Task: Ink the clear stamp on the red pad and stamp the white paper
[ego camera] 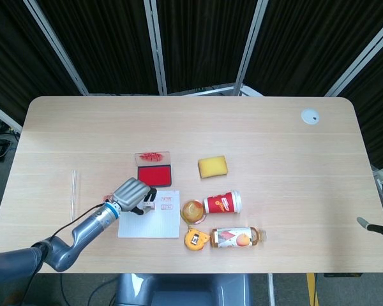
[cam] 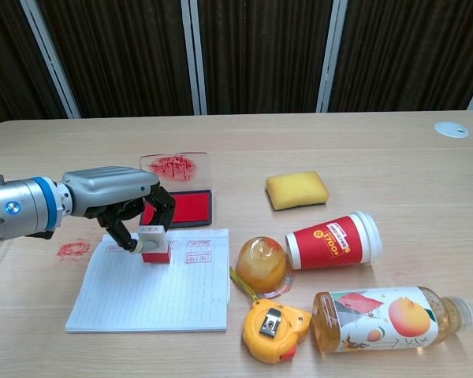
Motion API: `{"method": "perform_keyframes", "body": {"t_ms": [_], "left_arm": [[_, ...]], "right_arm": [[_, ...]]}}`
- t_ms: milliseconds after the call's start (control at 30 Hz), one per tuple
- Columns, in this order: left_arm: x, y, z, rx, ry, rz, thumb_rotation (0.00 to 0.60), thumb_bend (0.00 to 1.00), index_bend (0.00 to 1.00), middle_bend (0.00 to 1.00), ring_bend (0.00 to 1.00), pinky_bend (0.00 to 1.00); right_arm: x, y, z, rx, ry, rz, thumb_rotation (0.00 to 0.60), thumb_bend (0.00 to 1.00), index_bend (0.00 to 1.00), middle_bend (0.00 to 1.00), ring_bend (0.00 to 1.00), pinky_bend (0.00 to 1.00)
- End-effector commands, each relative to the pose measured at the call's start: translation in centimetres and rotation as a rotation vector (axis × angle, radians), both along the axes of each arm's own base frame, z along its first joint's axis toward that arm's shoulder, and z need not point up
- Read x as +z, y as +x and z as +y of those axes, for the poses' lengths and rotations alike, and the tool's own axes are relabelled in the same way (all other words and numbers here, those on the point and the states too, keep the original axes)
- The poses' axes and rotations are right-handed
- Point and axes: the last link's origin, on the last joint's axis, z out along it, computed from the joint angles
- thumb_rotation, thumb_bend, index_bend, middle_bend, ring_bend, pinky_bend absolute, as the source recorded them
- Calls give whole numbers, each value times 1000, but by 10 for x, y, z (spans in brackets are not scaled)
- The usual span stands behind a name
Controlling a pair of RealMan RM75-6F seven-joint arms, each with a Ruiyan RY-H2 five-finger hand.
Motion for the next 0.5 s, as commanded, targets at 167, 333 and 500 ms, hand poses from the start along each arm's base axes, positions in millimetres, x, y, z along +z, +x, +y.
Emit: {"method": "perform_keyframes", "body": {"t_ms": [167,333,500], "left_arm": [[-4,3,1,-5,7,15,600,423,602,584,850,830],[-6,0,0,9,2,22,600,423,602,583,849,830],[-9,-5,-1,25,-11,27,600,423,602,584,849,830]], "right_arm": [[0,-1,0,-4,0,1,600,0,0,0,0,0],[0,-1,-1,-6,0,1,600,0,0,0,0,0],[0,-1,-1,-7,1,2,600,0,0,0,0,0]]}}
